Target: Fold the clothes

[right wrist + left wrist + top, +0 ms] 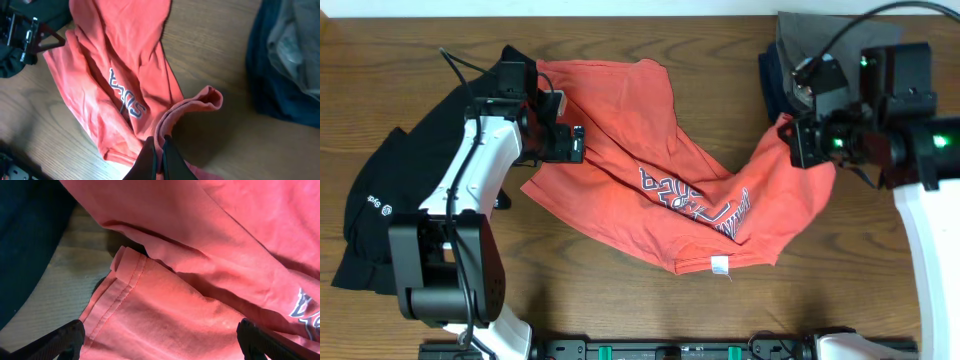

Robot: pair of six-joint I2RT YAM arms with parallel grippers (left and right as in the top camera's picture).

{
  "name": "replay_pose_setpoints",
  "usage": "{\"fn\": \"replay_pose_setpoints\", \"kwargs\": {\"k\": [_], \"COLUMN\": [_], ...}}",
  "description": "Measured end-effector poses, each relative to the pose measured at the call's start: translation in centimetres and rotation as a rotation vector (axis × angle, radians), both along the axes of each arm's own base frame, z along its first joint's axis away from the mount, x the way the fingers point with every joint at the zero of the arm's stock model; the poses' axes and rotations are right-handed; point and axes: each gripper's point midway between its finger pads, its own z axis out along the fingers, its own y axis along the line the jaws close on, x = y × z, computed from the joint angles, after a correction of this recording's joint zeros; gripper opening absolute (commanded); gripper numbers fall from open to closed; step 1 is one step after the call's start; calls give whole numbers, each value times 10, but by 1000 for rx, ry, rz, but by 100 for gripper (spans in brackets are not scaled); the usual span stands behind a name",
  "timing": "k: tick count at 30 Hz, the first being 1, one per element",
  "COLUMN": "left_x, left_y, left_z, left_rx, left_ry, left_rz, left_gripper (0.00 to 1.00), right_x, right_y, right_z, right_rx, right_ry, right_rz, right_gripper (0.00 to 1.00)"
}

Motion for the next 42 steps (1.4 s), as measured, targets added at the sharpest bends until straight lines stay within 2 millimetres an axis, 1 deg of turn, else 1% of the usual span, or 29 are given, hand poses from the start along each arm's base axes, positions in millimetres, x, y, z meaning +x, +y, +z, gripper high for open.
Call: {"fn": "replay_pose_setpoints", "kwargs": {"k": [3, 7, 10, 11, 12, 14, 17, 18, 19, 21, 23, 26, 27, 30, 32, 35, 37, 42], "left_x": [-3, -10, -10, -9, -8, -8, -12, -14, -18, -26, -38, -64, -76, -111, -126, -143, -151, -161], "left_y": [1, 2, 3, 3, 4, 5, 6, 7, 7, 9, 13, 18, 20, 25, 27, 28, 29, 37], "left_z": [-18, -48, -60, -62, -64, -66, -68, -69, -69, -70, -70, -69, -67, -58, -52, -41, -35, -25], "left_rx": [6, 16, 24, 26, 28, 36, 43, 44, 45, 53, 73, 94, 102, 125, 137, 152, 163, 213], "left_ry": [49, 128, 143, 142, 143, 143, 161, 172, 189, 224, 278, 389, 441, 591, 658, 730, 764, 765], "left_rz": [-2, -2, -6, -6, -4, -3, -5, -2, 0, 15, 39, 73, 85, 103, 113, 128, 138, 185], "left_gripper": [94, 81, 72, 66, 56, 39, 20, 8, 6, 6, 6, 6, 6, 6, 6, 6, 6, 6], "right_x": [8, 13, 14, 15, 15, 16, 18, 19, 20, 21, 21, 22, 23, 27, 30, 37, 42, 55], "right_y": [4, 6, 6, 7, 7, 7, 8, 8, 8, 8, 8, 9, 9, 9, 9, 10, 11, 14], "right_z": [-8, -15, -14, -14, -14, -13, -12, -11, -11, -10, -10, -9, -8, -6, -6, -11, -20, -44], "right_rx": [11, 13, 12, 13, 13, 13, 17, 17, 18, 21, 21, 22, 22, 23, 24, 24, 23, 28], "right_ry": [15, 32, 25, 23, 21, 16, 5, 0, -4, -10, -12, -18, -22, -40, -48, -43, -21, 35], "right_rz": [14, 24, 32, 34, 35, 37, 39, 39, 39, 40, 41, 41, 41, 41, 41, 41, 41, 46], "right_gripper": [1, 1, 1, 1, 1, 1, 1, 1, 1, 1, 1, 1, 1, 1, 1, 1, 1, 1]}}
